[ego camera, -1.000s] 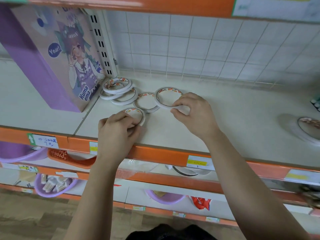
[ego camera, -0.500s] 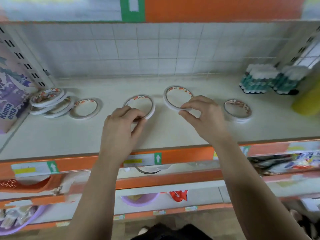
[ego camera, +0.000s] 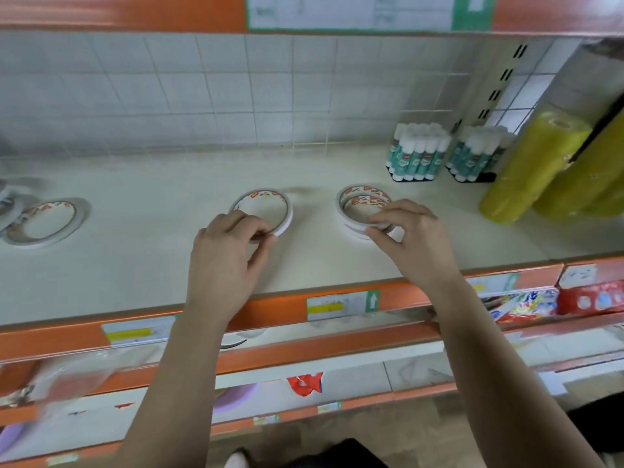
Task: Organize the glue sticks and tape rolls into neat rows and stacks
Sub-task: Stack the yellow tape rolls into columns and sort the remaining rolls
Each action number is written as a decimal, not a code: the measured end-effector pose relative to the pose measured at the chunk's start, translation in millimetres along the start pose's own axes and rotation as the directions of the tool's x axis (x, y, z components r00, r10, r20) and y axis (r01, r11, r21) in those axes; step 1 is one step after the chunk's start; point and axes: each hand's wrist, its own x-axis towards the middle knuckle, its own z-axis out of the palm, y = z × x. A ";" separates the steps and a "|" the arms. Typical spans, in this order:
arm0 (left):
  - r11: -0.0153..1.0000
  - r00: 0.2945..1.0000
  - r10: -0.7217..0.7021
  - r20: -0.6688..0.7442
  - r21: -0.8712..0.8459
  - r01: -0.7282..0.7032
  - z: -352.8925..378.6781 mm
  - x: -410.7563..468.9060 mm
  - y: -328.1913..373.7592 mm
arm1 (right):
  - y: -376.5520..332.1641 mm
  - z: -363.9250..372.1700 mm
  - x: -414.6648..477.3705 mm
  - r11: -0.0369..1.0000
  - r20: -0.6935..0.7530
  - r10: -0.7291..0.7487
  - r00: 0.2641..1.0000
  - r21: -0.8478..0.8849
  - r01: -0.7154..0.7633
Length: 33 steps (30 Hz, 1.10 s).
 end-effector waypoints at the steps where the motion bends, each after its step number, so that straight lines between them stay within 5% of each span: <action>1: 1.000 1.000 -0.003 -0.005 0.008 0.003 2.7 0.0 3.5 | 4.4 -0.4 -0.5 1.000 0.002 -0.011 1.000 -0.001 0.011; 33: 0.998 0.999 -0.037 -0.021 0.056 0.038 44.0 -0.2 56.8 | 41.4 -9.4 12.6 0.994 0.241 -0.093 0.966 0.087 0.074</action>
